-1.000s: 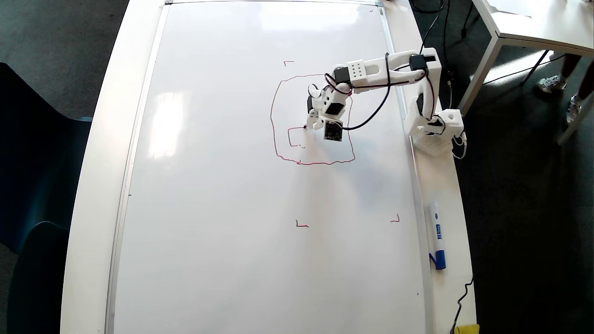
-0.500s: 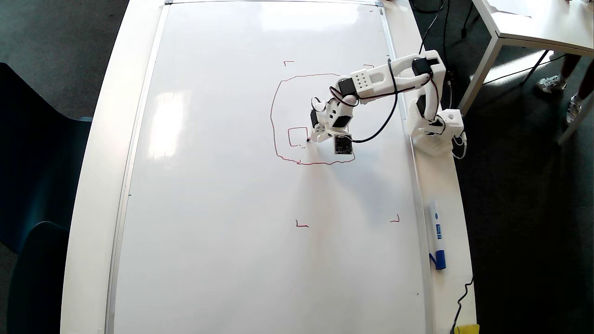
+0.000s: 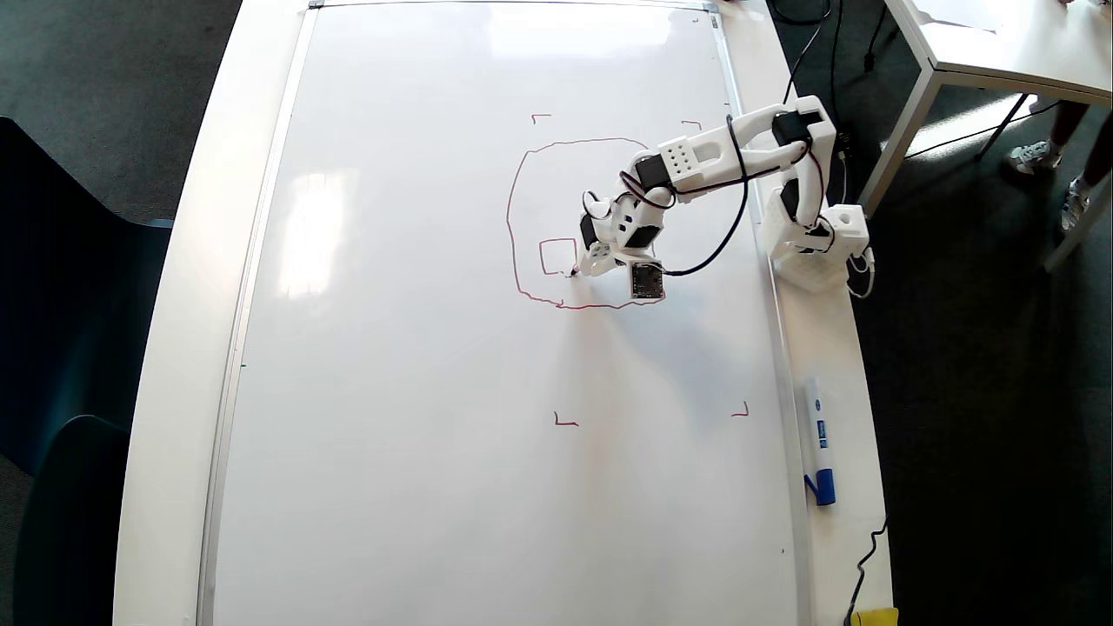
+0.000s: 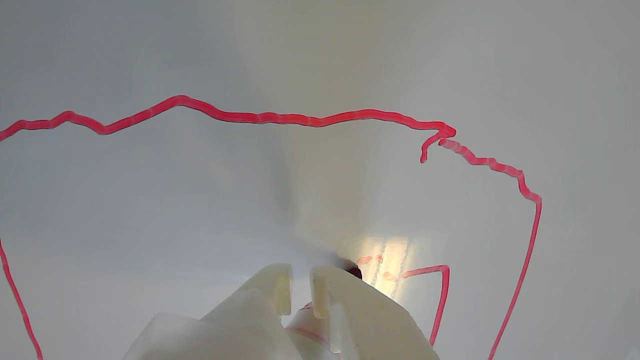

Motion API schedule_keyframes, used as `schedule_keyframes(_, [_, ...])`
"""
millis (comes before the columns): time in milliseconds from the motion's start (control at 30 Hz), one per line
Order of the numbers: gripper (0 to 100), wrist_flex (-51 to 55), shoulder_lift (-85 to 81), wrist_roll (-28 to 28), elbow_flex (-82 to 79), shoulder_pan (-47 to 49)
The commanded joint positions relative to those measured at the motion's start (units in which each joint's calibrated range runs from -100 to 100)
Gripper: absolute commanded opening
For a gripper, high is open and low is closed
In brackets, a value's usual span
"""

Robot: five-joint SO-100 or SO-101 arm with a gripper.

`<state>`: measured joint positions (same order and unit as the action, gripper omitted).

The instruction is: Draw on a whiteboard a robot head using a pen attached to the gripper

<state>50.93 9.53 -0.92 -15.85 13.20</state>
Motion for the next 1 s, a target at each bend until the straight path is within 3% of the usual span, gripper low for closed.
schedule_keyframes(0, [1, -0.45, -0.85, -0.95, 0.83, 0.47])
schedule_keyframes(533, [1, -0.54, -1.77, -3.26, 1.73, -1.82])
schedule_keyframes(767, [1, 5.11, -6.22, -2.88, 11.81, -1.89])
schedule_keyframes(967, [1, 6.59, -12.76, 1.09, 10.18, -5.57])
